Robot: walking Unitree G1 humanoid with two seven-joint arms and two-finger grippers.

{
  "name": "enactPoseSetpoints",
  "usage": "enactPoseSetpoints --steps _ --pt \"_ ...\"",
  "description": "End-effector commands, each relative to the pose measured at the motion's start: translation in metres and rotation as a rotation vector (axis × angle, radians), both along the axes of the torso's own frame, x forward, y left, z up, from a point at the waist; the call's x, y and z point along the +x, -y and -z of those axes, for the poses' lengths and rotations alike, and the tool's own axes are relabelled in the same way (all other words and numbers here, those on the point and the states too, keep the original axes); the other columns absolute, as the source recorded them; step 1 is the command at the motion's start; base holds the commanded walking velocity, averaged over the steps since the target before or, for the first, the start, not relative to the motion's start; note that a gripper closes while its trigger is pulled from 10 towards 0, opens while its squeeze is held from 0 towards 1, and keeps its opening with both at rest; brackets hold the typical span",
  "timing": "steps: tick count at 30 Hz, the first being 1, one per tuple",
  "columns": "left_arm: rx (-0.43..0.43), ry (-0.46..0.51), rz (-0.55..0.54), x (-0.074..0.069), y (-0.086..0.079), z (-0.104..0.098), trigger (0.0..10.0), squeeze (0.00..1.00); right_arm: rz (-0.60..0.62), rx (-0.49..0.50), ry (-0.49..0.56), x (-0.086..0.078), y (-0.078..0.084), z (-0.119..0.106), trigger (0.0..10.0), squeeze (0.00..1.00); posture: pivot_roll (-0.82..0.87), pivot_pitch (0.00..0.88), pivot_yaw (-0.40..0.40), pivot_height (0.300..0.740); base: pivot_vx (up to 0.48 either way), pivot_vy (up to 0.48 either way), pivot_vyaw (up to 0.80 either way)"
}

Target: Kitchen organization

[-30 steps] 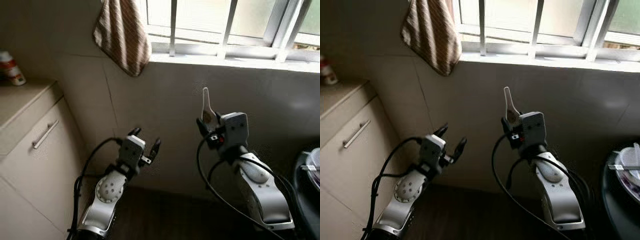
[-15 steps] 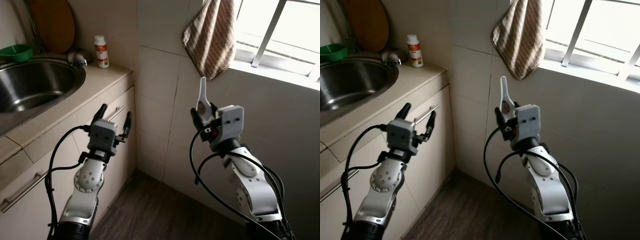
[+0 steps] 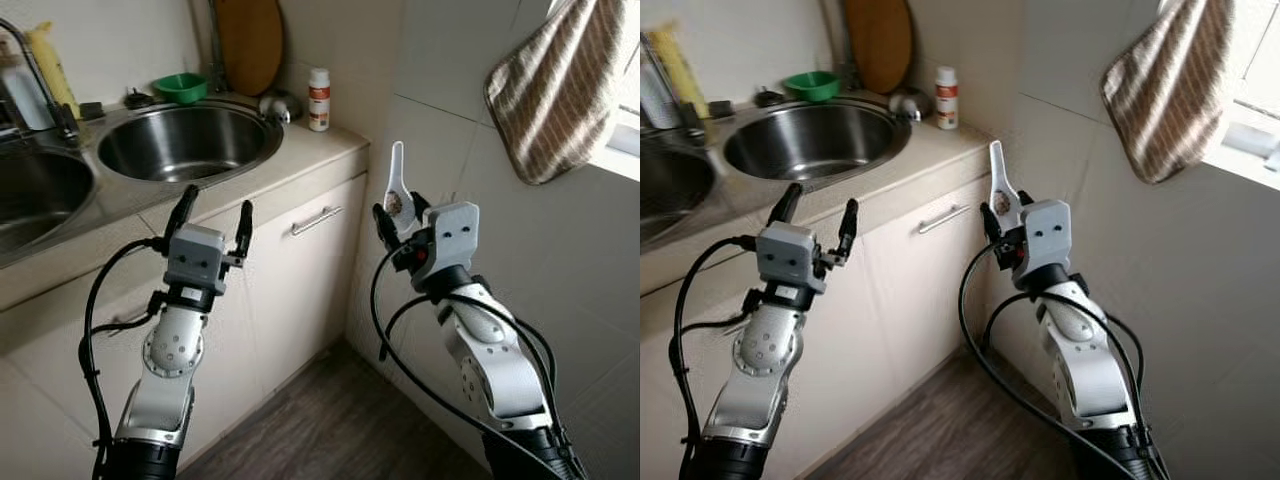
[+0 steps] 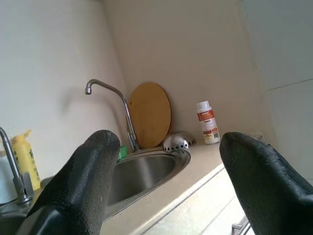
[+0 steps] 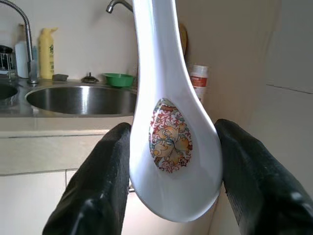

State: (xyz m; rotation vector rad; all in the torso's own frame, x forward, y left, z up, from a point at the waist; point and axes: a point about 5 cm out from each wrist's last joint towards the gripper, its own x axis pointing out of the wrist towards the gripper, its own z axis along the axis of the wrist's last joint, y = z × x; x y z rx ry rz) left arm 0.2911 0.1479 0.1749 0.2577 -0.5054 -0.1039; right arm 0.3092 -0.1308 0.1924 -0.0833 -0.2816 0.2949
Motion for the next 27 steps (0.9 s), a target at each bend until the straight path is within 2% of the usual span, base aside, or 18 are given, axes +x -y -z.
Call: enactPoseSetpoints --steps 1,9,13,18,24,27 --pt "0.010 0.029 -0.020 0.001 -0.004 -0.009 10.0 0.00 -0.006 0.003 0.039 0.002 -0.003 -0.009 10.0 0.00 0.05 0.000 -0.038 0.740 0.251 0.000 0.80" --pt "-0.011 0.046 -0.065 0.005 -0.012 -0.015 10.0 0.00 0.014 0.027 0.044 0.008 -0.004 -0.010 10.0 0.00 0.06 0.000 -0.038 0.740 0.256 0.000 0.80" --pt "-0.006 0.051 -0.043 0.005 -0.006 -0.016 10.0 0.00 0.004 0.057 0.046 0.009 -0.009 -0.011 10.0 0.00 0.06 0.000 -0.037 0.740 0.255 0.000 0.80" --pt "-0.003 0.051 -0.041 0.004 -0.007 -0.017 10.0 0.00 0.015 0.061 0.048 0.012 -0.008 -0.011 10.0 0.00 0.07 0.000 -0.037 0.740 0.258 0.000 0.80" --pt "-0.003 0.051 -0.049 0.004 -0.008 -0.018 10.0 0.00 0.037 0.076 0.059 0.017 -0.004 -0.016 10.0 0.00 0.07 0.000 -0.040 0.740 0.257 0.000 0.46" --pt "-0.003 0.050 -0.048 0.004 -0.008 -0.018 10.0 0.00 0.044 0.094 0.059 0.019 -0.003 -0.018 10.0 0.00 0.07 0.000 -0.040 0.740 0.259 0.000 0.00"
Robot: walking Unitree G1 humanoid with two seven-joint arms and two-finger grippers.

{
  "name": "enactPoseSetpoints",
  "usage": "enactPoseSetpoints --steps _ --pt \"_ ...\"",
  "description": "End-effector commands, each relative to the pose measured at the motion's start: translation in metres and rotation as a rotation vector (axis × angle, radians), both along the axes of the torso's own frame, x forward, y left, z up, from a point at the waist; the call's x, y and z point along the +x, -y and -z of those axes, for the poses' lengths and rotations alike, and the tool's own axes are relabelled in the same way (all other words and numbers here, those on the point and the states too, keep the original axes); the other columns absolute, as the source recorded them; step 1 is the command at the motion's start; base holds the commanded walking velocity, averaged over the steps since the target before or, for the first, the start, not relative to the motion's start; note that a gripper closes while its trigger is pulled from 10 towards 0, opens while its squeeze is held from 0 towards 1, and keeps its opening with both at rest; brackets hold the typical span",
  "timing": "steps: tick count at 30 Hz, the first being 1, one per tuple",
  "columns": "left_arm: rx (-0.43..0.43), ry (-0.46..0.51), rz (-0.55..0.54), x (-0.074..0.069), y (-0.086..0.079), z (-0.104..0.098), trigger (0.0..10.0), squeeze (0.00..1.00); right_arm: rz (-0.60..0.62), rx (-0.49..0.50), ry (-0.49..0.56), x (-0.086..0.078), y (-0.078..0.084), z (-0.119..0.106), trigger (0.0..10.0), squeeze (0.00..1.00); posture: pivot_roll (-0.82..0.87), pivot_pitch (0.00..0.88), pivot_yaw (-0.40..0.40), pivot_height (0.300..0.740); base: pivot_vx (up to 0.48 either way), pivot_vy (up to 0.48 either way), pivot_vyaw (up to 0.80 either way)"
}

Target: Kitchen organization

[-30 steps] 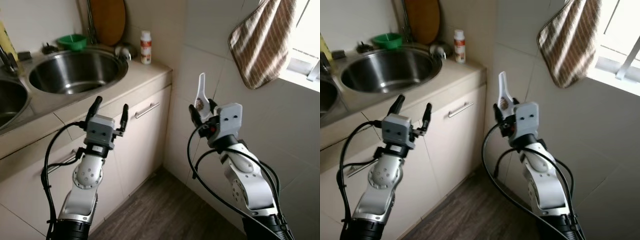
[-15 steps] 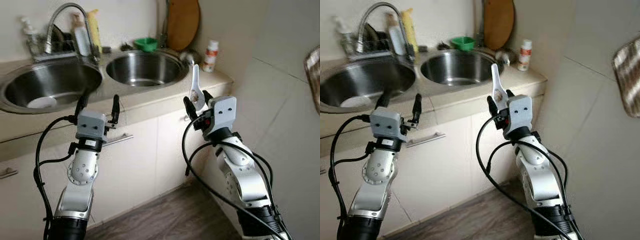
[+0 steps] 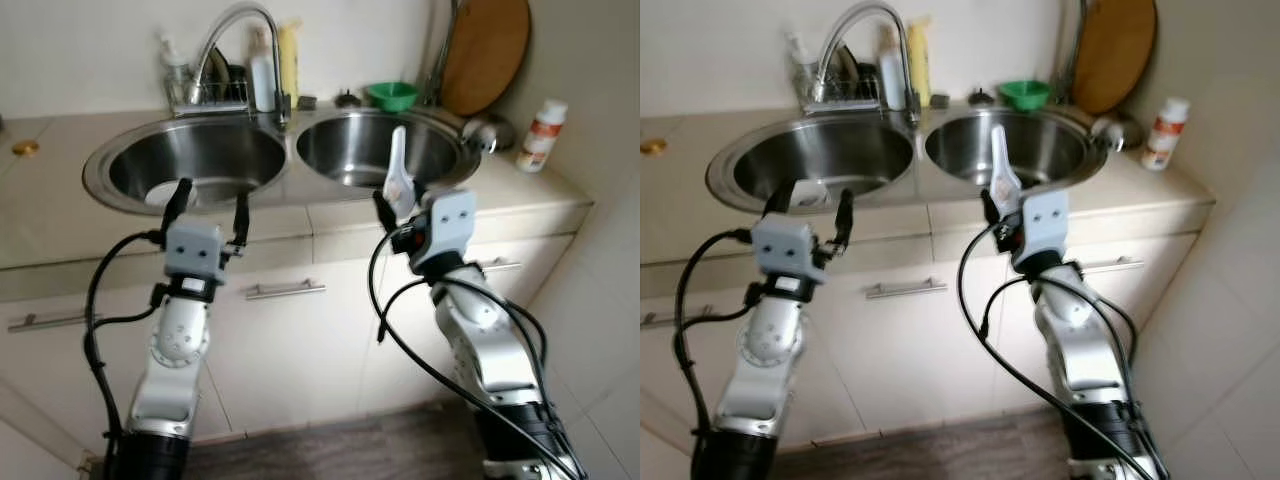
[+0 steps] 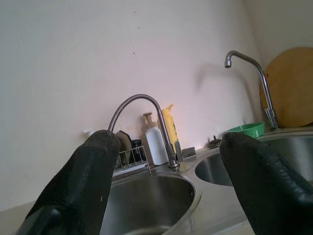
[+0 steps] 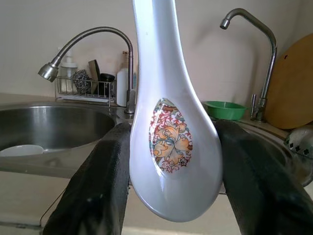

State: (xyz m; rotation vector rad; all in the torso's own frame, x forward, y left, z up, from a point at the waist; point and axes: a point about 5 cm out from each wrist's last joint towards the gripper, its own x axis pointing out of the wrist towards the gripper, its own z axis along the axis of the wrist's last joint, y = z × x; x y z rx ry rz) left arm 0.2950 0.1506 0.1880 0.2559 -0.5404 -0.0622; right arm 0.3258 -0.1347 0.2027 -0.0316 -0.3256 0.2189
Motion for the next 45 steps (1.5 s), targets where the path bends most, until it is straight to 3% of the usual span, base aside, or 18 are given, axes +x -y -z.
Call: enactPoseSetpoints --steps 1,12,15,22,34,37,40,45 --pt "0.010 0.010 -0.013 0.000 -0.005 -0.005 10.0 0.00 -0.020 0.028 0.022 0.003 -0.006 -0.008 10.0 0.00 0.07 0.000 -0.040 0.740 0.259 0.000 0.00" --pt "0.011 0.011 -0.015 -0.001 -0.005 -0.006 10.0 0.00 -0.036 0.001 0.045 0.009 -0.012 -0.015 10.0 0.00 0.08 0.000 -0.041 0.740 0.256 0.000 0.15" --pt "0.011 0.011 -0.013 -0.001 -0.005 -0.006 10.0 0.00 -0.023 0.070 0.047 0.010 -0.010 -0.017 10.0 0.00 0.08 0.000 -0.041 0.740 0.256 0.000 0.80" --pt "0.008 0.010 -0.010 0.002 -0.004 -0.009 10.0 0.00 -0.011 0.039 0.034 0.015 -0.008 -0.018 10.0 0.00 0.08 0.000 -0.037 0.740 0.256 0.000 0.11" --pt "0.009 0.007 -0.011 0.001 -0.004 -0.009 10.0 0.00 0.031 0.076 0.030 0.021 0.000 -0.021 10.0 0.00 0.08 0.000 -0.043 0.740 0.257 0.000 0.27" --pt "0.010 0.002 -0.011 0.002 -0.004 -0.009 10.0 0.00 0.046 0.055 -0.008 0.028 0.002 -0.018 10.0 0.00 0.08 0.000 -0.046 0.740 0.000 0.000 0.00" --pt "0.004 0.001 0.007 0.001 -0.001 -0.008 10.0 0.00 0.129 0.103 -0.091 0.042 0.014 -0.014 10.0 0.00 0.09 0.000 -0.048 0.740 0.000 0.000 0.00" --pt "0.002 -0.004 0.017 0.001 0.002 -0.007 10.0 0.00 0.106 0.107 -0.129 0.050 0.011 -0.014 10.0 0.00 0.08 0.000 -0.043 0.740 0.000 0.000 0.00"
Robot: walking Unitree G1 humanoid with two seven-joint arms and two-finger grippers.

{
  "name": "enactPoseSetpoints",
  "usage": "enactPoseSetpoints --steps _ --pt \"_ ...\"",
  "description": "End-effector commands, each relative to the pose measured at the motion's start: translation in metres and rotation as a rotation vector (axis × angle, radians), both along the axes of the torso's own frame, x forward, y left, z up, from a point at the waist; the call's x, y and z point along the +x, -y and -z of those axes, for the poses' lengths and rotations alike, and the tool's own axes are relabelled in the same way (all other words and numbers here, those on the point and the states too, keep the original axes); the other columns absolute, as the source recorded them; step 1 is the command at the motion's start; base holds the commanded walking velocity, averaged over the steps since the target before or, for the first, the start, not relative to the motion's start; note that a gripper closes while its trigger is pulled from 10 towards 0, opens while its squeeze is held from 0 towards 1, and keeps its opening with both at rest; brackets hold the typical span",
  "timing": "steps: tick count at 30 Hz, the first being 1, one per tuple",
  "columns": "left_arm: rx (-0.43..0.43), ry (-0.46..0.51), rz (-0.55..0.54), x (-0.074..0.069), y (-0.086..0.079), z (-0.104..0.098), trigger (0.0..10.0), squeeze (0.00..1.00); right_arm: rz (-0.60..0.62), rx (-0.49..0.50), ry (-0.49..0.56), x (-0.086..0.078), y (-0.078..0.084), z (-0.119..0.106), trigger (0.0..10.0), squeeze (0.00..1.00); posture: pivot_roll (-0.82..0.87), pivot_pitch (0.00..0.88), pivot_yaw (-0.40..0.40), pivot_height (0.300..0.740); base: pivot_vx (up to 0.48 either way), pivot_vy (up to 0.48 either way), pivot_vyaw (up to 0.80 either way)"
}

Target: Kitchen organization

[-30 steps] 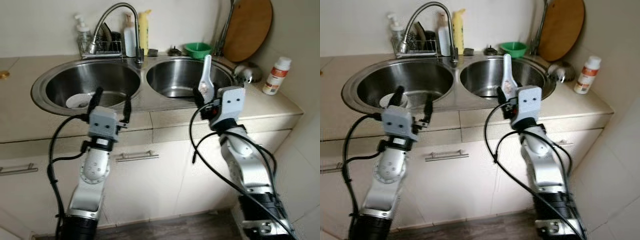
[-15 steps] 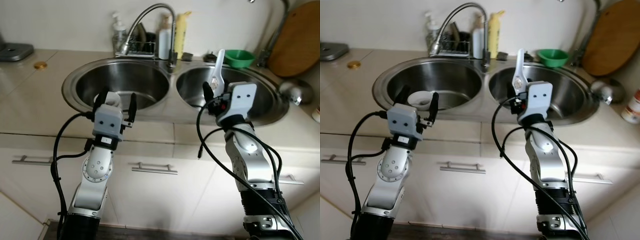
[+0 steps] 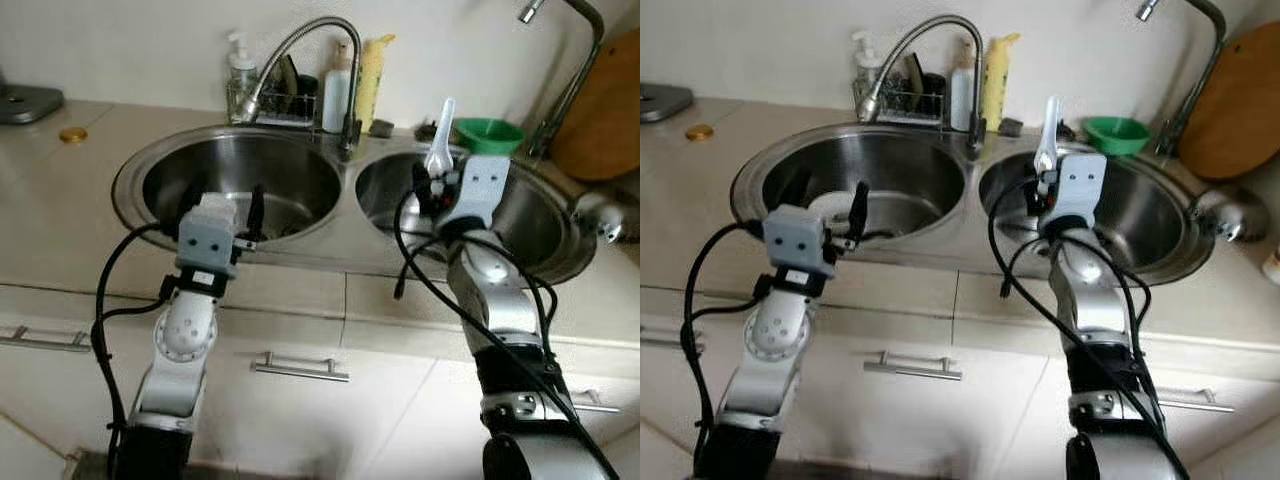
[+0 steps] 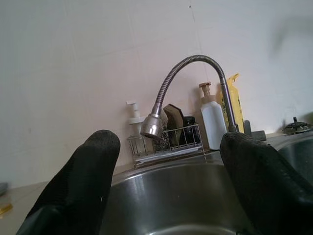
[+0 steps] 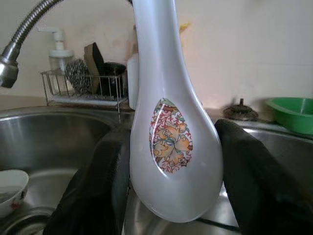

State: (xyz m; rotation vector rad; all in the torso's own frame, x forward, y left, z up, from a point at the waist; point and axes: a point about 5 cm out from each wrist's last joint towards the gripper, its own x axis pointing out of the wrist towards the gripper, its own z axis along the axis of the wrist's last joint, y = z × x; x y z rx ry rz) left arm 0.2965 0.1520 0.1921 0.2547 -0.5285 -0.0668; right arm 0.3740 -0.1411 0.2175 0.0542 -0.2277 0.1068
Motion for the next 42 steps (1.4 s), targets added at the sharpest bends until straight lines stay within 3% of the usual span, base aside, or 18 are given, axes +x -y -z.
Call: enactPoseSetpoints --steps 1,5,8,11,12,13,24,32,36,37,38,41,42 --pt "0.002 0.005 0.021 0.000 0.005 -0.003 10.0 0.00 0.002 0.002 -0.059 0.007 0.004 0.006 10.0 0.00 0.08 0.000 -0.041 0.740 0.000 0.000 0.00" --pt "0.005 0.004 0.034 0.001 0.008 -0.003 10.0 0.00 0.020 -0.014 -0.162 0.017 0.006 0.018 10.0 0.00 0.08 0.000 -0.042 0.740 0.000 0.000 0.00" --pt "0.007 0.004 0.038 0.002 0.009 -0.003 10.0 0.00 0.055 0.054 -0.317 0.025 0.012 0.037 10.0 0.00 0.09 0.000 -0.047 0.740 0.000 0.000 0.00" --pt "0.006 0.004 0.038 0.002 0.008 -0.003 10.0 0.00 0.045 0.092 -0.336 0.026 0.012 0.041 10.0 0.00 0.09 0.000 -0.049 0.740 0.000 0.000 0.00" --pt "0.006 0.003 0.037 0.002 0.008 -0.003 10.0 0.00 0.035 0.099 -0.342 0.025 0.011 0.044 10.0 0.71 0.10 0.000 -0.050 0.740 0.000 0.000 0.00" --pt "0.007 0.001 0.037 0.001 0.008 -0.002 10.0 0.00 0.014 0.102 -0.345 0.025 0.010 0.046 10.0 1.00 0.10 0.000 -0.052 0.740 0.000 0.000 0.00" --pt "0.003 -0.008 0.046 0.001 0.011 0.000 10.0 0.00 -0.070 0.129 -0.275 0.023 0.002 0.043 10.0 1.00 0.09 0.000 -0.048 0.740 0.000 0.000 0.00" --pt "0.002 -0.024 0.066 0.003 0.014 0.002 10.0 0.00 -0.130 0.079 -0.242 0.018 -0.002 0.043 10.0 1.00 0.08 0.000 -0.042 0.740 0.000 0.000 0.00" --pt "0.003 -0.030 0.071 0.002 0.015 0.004 10.0 0.00 -0.087 0.036 -0.261 0.019 0.003 0.045 10.0 1.00 0.07 0.000 -0.042 0.740 0.000 0.000 0.00" --pt "0.002 -0.031 0.072 0.002 0.015 0.004 10.0 0.00 -0.057 0.014 -0.276 0.020 0.005 0.046 10.0 0.88 0.07 0.000 -0.042 0.740 0.000 0.000 0.00" --pt "0.003 -0.033 0.073 0.002 0.015 0.004 10.0 0.00 -0.037 0.009 -0.270 0.020 0.008 0.045 10.0 0.00 0.07 0.000 -0.042 0.740 0.000 0.000 0.00" --pt "0.004 -0.035 0.073 0.003 0.015 0.005 10.0 0.00 -0.028 0.013 -0.257 0.021 0.010 0.044 10.0 0.00 0.07 0.000 -0.042 0.740 0.000 0.000 0.00" --pt "0.004 -0.036 0.073 0.002 0.015 0.005 10.0 0.00 -0.020 0.020 -0.241 0.020 0.012 0.042 10.0 0.29 0.08 0.000 -0.043 0.740 0.000 0.000 0.00"
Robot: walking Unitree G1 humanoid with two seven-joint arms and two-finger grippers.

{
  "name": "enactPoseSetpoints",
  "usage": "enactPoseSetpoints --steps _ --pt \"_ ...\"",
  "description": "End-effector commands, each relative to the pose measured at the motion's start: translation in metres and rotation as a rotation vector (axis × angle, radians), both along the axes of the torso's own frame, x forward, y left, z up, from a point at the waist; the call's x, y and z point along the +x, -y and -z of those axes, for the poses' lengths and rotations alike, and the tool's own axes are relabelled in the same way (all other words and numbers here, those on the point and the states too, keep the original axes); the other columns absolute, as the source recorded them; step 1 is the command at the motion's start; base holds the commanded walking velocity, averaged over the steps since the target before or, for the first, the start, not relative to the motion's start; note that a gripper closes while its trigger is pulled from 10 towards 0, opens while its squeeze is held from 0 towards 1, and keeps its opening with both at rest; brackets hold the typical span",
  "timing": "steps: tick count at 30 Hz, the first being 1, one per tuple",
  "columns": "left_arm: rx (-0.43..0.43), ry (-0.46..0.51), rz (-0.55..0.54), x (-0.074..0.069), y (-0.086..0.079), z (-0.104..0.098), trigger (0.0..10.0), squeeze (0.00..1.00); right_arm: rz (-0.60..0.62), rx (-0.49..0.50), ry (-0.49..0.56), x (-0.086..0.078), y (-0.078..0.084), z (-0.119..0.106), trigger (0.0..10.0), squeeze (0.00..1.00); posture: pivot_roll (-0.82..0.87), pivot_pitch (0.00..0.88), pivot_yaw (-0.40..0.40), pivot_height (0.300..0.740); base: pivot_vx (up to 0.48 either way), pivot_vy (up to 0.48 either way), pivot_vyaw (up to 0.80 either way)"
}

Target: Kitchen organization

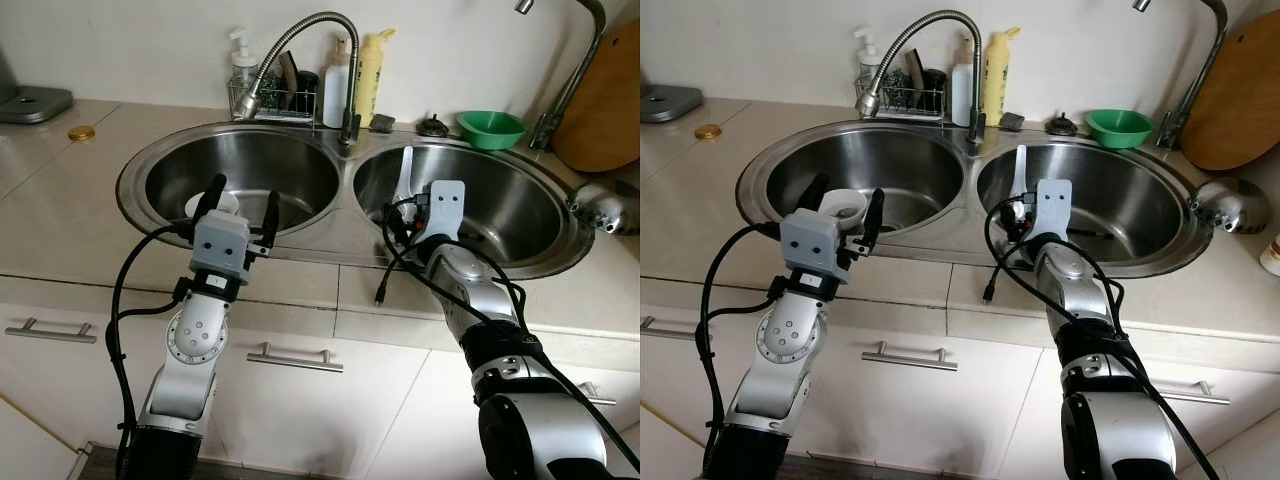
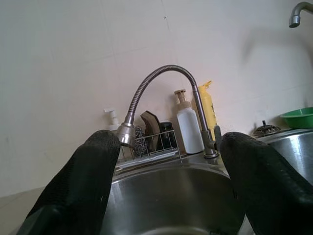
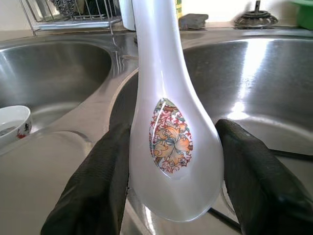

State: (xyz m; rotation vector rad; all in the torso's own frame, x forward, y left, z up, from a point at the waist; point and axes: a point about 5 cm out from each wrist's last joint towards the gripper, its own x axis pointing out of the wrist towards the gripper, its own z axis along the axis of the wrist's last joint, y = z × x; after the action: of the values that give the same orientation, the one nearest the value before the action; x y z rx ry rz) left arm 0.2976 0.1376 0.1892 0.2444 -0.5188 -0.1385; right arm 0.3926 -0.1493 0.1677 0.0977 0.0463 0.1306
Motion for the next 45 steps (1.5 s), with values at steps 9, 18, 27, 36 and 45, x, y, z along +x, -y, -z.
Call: enactPoseSetpoints --steps 9,18,27,36,45 --pt "-0.004 -0.027 0.004 0.000 0.000 0.004 10.0 0.00 0.152 -0.091 0.009 0.003 0.026 -0.006 10.0 1.00 0.07 0.000 -0.043 0.740 0.000 0.000 0.00" --pt "-0.007 -0.032 0.006 0.000 0.000 0.005 10.0 0.00 0.358 -0.038 0.055 0.001 0.057 -0.014 10.0 1.00 0.07 0.000 -0.043 0.740 0.000 0.000 0.00" --pt "-0.006 -0.037 0.002 0.000 -0.001 0.006 10.0 0.00 0.465 -0.101 0.032 0.000 0.068 -0.013 10.0 0.84 0.08 0.000 -0.043 0.740 0.000 0.000 0.00" --pt "-0.007 -0.039 0.001 0.000 -0.002 0.006 10.0 0.00 0.487 -0.079 0.220 -0.005 0.069 -0.032 10.0 1.00 0.07 0.000 -0.039 0.740 0.000 0.000 0.00" --pt "-0.009 -0.044 0.002 0.000 -0.002 0.007 10.0 0.00 0.429 -0.262 0.461 -0.013 0.053 -0.053 10.0 1.00 0.07 0.000 -0.037 0.740 0.000 0.000 0.00"
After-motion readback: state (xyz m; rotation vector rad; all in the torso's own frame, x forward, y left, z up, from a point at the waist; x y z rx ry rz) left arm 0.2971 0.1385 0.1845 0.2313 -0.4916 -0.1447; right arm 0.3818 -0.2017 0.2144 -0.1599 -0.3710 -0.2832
